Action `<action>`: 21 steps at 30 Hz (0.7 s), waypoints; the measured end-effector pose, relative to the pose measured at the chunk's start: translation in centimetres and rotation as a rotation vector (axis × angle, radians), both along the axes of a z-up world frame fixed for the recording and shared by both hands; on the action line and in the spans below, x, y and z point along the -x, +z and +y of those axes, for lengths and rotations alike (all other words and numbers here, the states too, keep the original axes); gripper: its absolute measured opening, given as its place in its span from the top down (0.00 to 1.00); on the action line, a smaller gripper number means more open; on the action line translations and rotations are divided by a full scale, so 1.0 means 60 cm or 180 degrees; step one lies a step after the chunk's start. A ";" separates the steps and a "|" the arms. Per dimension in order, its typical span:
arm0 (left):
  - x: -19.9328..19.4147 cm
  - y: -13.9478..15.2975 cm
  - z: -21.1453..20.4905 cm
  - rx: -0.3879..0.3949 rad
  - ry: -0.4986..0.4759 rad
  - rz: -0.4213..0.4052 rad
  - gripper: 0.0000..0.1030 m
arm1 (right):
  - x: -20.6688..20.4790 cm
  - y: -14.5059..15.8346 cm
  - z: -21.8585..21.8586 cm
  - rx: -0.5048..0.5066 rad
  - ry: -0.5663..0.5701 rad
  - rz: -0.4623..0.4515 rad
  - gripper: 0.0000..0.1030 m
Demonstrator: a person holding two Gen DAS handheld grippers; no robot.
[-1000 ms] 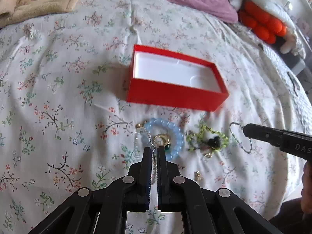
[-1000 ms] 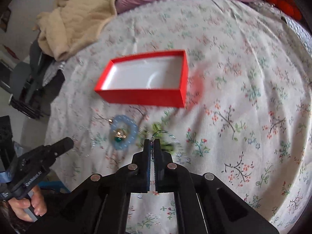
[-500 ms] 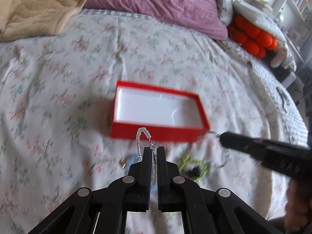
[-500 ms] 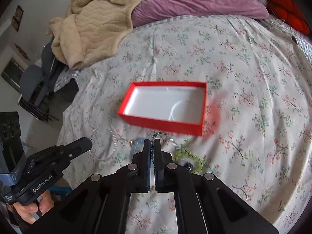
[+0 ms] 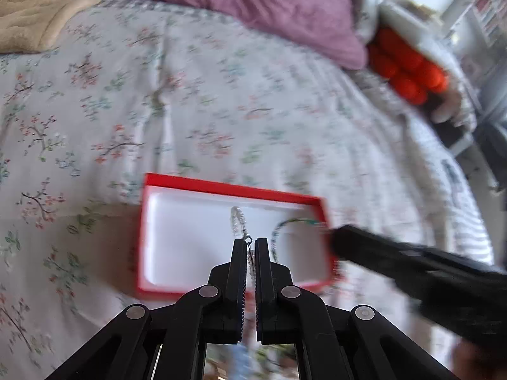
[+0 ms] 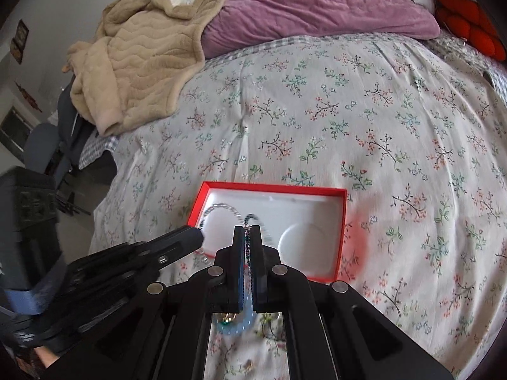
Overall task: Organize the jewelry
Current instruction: 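Carry both bracelets with both tools over the red box and lower them inside, then open both tools to release the bracelets into the box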
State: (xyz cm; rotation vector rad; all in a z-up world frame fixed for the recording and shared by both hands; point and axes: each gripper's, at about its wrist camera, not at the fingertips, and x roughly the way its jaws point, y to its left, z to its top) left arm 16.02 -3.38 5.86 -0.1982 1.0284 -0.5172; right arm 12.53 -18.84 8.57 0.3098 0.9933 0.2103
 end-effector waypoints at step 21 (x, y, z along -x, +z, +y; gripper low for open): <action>-0.040 -0.056 0.002 -0.0667 0.0182 -0.0072 1.00 | -0.055 -0.072 -0.033 0.0201 -0.0272 0.0261 0.97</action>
